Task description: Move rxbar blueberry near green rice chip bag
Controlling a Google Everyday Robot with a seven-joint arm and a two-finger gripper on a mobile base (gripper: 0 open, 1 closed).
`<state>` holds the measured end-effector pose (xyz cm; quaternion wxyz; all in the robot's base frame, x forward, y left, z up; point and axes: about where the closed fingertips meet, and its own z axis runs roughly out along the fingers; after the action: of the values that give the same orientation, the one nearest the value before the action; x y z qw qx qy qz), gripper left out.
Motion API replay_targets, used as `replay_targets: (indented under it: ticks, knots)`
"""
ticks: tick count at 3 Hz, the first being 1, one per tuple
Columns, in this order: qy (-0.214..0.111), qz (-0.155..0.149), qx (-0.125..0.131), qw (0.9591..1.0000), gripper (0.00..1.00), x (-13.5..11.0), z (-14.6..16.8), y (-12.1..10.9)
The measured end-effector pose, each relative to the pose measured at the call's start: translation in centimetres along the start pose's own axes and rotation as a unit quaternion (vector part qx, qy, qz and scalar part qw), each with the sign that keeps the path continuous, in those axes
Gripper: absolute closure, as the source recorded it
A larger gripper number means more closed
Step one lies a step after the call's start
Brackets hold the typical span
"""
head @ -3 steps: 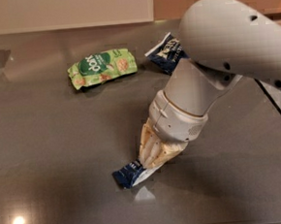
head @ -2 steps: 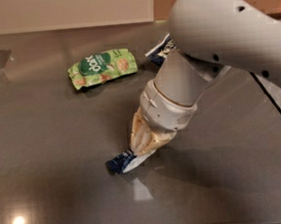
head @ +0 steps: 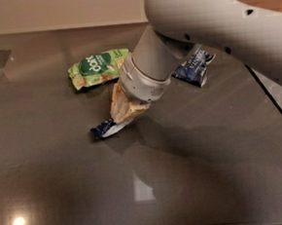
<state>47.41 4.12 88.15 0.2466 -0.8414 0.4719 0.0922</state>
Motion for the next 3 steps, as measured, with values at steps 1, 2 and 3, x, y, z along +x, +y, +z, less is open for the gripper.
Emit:
replay_targets:
  ticks: [1,2,3]
  knots:
    - [0.0,-0.013,0.037,0.9992,1.0,1.5,0.6,-4.3]
    - [0.001,-0.02,0.07,0.9973,1.0,4.0,1.0,-8.2]
    - [-0.001,-0.029,0.092,0.9954,0.82,6.3,1.3,-10.9]
